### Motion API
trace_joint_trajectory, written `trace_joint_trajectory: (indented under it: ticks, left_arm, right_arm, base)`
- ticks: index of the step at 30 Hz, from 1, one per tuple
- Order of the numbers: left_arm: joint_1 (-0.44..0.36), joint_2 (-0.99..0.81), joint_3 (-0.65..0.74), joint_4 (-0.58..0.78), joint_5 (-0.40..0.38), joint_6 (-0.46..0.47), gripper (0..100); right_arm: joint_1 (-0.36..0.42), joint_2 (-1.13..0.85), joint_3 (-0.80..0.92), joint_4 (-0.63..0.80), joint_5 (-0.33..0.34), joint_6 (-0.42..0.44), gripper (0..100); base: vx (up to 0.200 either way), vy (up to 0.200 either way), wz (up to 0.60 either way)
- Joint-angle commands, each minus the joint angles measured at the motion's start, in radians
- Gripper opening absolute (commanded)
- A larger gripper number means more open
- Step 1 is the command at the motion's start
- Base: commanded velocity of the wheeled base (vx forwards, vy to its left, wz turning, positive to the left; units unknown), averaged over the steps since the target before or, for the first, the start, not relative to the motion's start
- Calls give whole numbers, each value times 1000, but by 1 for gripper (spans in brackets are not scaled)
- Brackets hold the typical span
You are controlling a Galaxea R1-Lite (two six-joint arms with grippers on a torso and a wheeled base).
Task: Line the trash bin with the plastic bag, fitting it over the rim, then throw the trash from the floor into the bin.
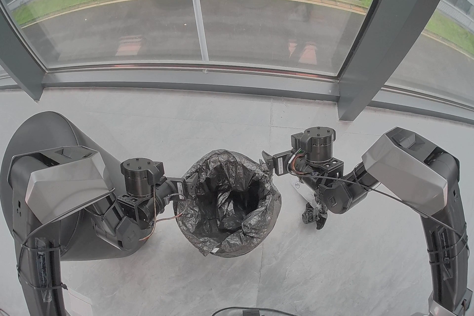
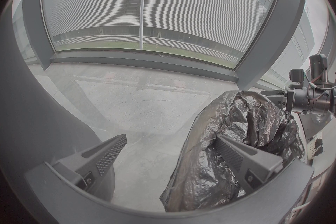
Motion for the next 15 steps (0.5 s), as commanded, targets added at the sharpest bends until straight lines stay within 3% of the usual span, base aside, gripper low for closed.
trace_joint_trajectory:
  ticks: [1,15]
  left_arm:
    - [-7,-3,7,-22,1,-1,100]
    - [-122,-80,132,-59,4,-87,100]
  right_arm:
    - [-3,5,1,-1,-1,0,100]
    - [2,-64,49,-7,-4,1,100]
  base:
    - [0,0,0]
    - [0,0,0]
